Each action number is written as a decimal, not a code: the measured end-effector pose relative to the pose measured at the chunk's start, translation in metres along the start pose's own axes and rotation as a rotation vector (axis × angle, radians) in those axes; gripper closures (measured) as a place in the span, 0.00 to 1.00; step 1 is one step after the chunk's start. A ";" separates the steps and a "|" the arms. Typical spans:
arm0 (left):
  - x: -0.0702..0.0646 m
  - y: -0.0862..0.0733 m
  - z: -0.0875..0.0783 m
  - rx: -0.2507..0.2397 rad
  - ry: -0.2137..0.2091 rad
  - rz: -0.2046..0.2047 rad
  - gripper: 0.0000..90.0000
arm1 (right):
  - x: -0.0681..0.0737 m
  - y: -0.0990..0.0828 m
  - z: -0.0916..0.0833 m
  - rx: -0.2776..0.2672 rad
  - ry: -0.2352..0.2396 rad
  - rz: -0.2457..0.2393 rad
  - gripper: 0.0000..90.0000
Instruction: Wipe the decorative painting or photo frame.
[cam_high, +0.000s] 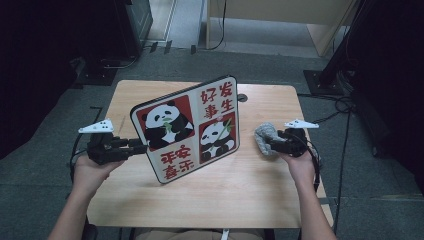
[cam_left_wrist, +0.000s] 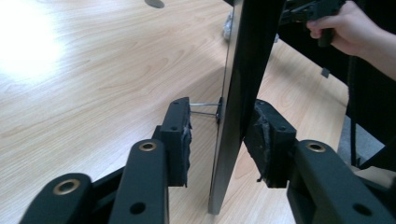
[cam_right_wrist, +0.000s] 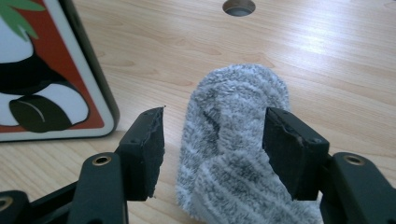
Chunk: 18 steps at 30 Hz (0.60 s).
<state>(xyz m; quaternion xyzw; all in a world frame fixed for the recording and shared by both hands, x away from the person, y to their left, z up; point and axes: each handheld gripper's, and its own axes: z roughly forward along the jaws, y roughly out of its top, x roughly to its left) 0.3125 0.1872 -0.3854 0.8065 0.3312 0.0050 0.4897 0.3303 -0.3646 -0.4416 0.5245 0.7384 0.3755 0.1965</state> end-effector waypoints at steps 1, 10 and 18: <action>0.000 0.000 0.000 0.001 0.003 0.001 0.67 | 0.001 -0.001 -0.001 -0.003 0.002 -0.004 0.43; 0.002 -0.001 0.000 0.000 0.018 -0.010 0.62 | 0.011 -0.009 -0.007 -0.016 0.026 -0.036 0.41; 0.003 -0.002 0.000 0.000 0.058 -0.015 0.60 | 0.014 -0.010 -0.008 -0.023 0.025 -0.030 0.40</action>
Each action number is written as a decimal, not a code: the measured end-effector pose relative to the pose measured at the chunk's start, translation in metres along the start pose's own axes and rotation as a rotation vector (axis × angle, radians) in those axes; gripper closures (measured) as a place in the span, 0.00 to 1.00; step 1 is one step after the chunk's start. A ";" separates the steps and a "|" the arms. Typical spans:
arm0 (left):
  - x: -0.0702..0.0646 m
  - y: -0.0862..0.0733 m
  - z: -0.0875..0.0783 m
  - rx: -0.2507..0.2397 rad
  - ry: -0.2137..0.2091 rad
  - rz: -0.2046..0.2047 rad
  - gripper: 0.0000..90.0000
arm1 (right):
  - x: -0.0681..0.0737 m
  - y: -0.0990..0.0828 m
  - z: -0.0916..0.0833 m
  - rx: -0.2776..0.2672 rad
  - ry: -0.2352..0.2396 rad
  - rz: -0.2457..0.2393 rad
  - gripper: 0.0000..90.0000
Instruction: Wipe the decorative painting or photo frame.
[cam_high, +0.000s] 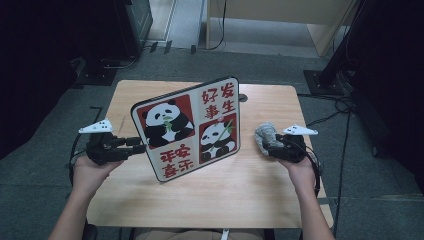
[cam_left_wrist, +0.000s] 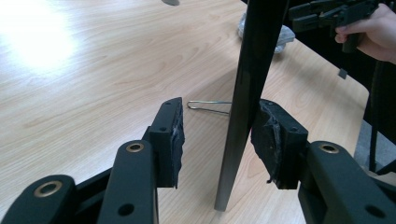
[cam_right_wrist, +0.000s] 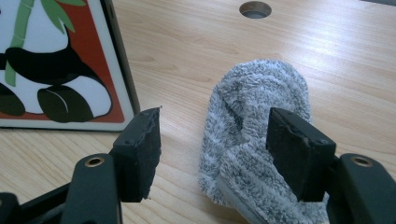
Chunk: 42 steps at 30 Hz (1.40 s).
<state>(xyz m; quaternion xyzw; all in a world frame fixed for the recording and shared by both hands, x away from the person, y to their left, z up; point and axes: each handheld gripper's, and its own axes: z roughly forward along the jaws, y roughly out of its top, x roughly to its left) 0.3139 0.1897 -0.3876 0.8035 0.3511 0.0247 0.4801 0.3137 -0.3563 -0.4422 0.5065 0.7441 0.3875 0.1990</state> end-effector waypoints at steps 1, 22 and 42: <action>0.000 0.000 0.000 -0.001 0.004 0.000 0.60 | 0.000 0.000 0.000 0.000 0.002 0.000 0.40; 0.007 -0.002 0.010 0.000 0.044 -0.012 0.57 | 0.004 0.000 0.007 0.017 0.013 -0.010 0.40; 0.017 -0.003 0.017 0.013 0.078 -0.031 0.57 | 0.005 0.001 0.009 0.018 0.021 -0.017 0.40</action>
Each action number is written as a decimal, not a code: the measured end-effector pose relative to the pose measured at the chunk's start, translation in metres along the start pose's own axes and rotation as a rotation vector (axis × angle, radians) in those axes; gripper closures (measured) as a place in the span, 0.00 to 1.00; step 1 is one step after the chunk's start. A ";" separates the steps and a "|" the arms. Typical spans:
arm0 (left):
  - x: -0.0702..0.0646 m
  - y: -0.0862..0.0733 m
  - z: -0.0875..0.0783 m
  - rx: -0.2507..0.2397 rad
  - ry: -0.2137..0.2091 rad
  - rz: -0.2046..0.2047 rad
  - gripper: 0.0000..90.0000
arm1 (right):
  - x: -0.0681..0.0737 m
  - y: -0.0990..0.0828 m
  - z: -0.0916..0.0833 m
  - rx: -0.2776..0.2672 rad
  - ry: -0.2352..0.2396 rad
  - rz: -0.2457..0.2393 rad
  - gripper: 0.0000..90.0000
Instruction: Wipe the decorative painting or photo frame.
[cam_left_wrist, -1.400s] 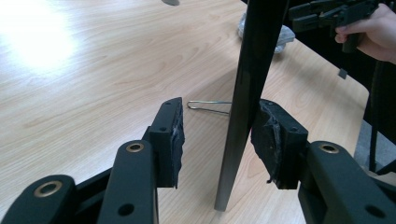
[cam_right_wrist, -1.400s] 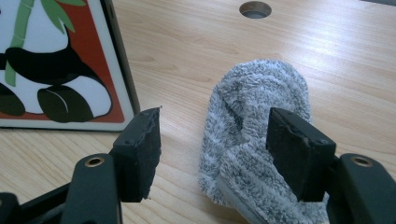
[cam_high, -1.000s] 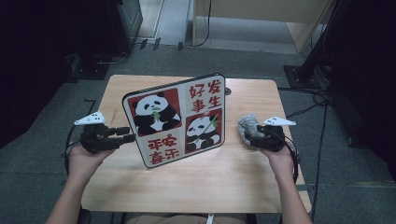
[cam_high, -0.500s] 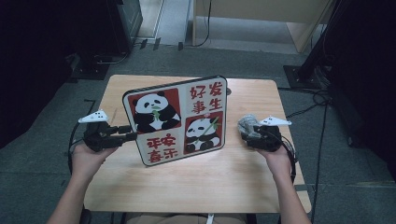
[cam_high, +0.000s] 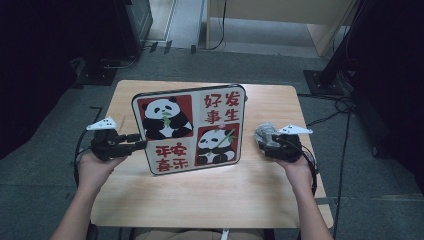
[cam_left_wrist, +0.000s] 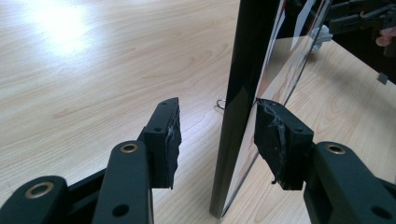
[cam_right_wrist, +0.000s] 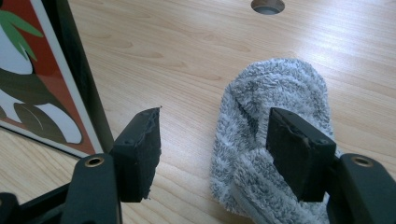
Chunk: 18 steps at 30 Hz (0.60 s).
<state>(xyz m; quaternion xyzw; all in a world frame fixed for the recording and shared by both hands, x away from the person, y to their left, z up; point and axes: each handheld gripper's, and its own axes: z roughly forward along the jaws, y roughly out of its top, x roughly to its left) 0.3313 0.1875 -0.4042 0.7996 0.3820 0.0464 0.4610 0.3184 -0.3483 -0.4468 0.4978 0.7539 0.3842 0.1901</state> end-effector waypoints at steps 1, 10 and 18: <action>0.000 0.000 0.000 0.001 0.000 0.000 0.57 | 0.000 0.000 0.000 0.000 0.000 0.000 0.40; 0.001 0.000 0.003 0.008 0.018 0.006 0.57 | -0.001 0.000 0.001 0.000 -0.003 0.001 0.40; 0.002 -0.002 -0.001 0.012 0.030 0.008 0.57 | -0.002 0.000 0.000 -0.001 -0.005 0.001 0.40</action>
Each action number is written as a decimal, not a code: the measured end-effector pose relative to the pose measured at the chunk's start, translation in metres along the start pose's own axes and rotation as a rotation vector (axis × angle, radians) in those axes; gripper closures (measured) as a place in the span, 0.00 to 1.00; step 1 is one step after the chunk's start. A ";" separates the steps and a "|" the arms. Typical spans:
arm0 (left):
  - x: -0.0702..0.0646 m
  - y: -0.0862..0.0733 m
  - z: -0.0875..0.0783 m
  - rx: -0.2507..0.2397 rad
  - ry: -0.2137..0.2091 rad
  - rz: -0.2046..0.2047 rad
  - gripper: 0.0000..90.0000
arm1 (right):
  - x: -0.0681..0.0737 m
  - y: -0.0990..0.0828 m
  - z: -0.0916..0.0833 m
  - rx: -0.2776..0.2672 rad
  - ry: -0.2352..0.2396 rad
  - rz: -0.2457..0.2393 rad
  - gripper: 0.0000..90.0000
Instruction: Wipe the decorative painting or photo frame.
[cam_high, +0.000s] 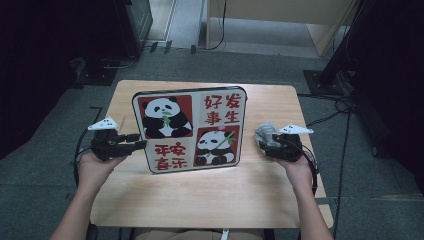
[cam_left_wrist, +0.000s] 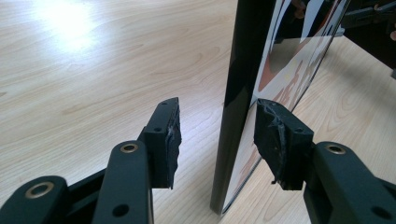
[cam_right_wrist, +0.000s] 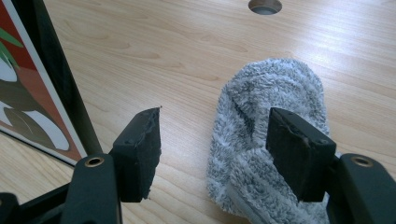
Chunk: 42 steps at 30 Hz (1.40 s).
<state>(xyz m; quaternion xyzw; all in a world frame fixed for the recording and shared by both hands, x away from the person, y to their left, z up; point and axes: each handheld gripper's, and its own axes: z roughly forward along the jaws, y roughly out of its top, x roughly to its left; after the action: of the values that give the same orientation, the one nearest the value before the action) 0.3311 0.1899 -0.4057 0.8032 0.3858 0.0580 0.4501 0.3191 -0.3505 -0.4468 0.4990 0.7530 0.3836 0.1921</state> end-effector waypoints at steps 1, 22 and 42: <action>0.000 -0.001 -0.001 0.001 0.002 0.002 0.57 | 0.000 0.000 0.000 -0.001 0.000 0.003 0.40; 0.020 -0.021 -0.012 0.028 0.093 0.045 0.41 | -0.005 -0.002 -0.001 0.005 -0.008 0.012 0.40; 0.034 -0.028 -0.004 0.071 0.110 0.015 0.38 | -0.009 -0.003 0.003 0.027 -0.013 0.017 0.40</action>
<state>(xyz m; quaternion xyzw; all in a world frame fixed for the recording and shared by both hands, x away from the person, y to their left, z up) 0.3366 0.2236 -0.4332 0.8172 0.4057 0.0915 0.3989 0.3227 -0.3579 -0.4520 0.5103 0.7526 0.3717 0.1873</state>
